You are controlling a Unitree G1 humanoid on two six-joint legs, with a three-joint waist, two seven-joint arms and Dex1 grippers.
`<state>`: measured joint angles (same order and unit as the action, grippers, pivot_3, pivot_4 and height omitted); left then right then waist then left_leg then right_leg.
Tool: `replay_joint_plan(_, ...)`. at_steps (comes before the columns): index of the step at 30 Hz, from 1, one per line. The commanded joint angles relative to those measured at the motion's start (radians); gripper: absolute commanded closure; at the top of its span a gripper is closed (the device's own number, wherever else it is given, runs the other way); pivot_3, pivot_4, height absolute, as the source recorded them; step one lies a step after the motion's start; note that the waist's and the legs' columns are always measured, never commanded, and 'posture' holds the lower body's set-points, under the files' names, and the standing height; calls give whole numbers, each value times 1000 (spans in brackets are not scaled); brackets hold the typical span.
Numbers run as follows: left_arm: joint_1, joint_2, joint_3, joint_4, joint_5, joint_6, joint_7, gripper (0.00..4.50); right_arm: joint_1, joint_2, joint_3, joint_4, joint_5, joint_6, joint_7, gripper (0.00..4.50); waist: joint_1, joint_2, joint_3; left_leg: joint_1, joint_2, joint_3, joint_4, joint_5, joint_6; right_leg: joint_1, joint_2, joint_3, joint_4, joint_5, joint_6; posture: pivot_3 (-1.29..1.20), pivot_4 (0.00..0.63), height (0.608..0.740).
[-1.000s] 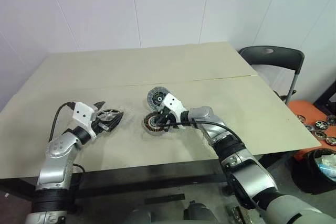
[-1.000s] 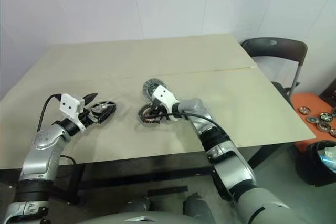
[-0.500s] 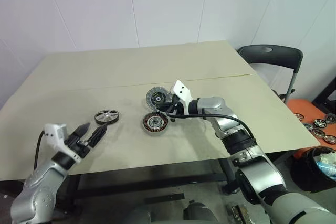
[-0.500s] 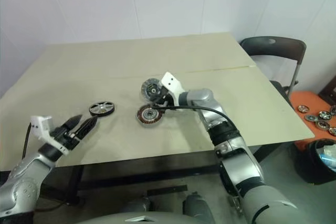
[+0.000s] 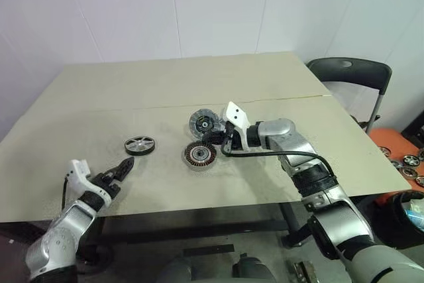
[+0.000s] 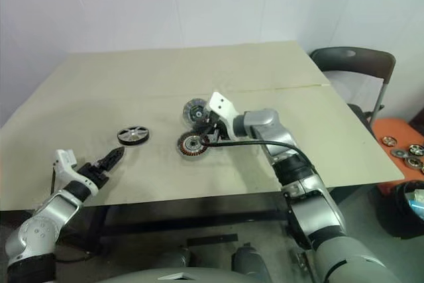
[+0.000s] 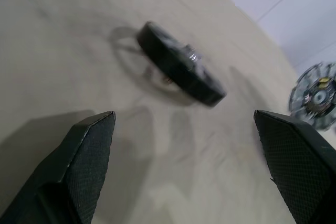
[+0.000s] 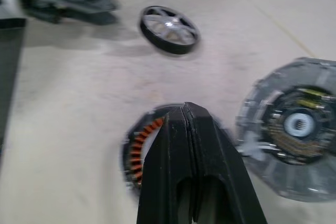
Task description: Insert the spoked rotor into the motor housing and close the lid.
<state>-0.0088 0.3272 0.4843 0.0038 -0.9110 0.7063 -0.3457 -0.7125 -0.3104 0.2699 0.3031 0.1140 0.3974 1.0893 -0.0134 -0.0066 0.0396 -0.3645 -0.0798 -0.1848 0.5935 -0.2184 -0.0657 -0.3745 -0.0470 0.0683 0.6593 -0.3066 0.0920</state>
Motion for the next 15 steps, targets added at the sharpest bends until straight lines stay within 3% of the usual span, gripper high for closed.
replay_joint_plan(1, -77, 3, -11, 46, -7, 26, 5, 0, -6, -7, 0, -61, 21, 5, 12, 4473, 0, 0, 0, 0, 0, 0, 0, 0, 0, 0, 0, 0, 0, 0, 0, 0, 0, 740)
replay_joint_plan(15, -241, -42, 58, 258, -36, 106, 132, 0, 23, -8, 6, -106, 22, 24, -22, 4473, 4, -1, 0, 0, 0, 0, 2, 0, 0, 2, 0, -2, -1, -2, 2, 0, 0, 740)
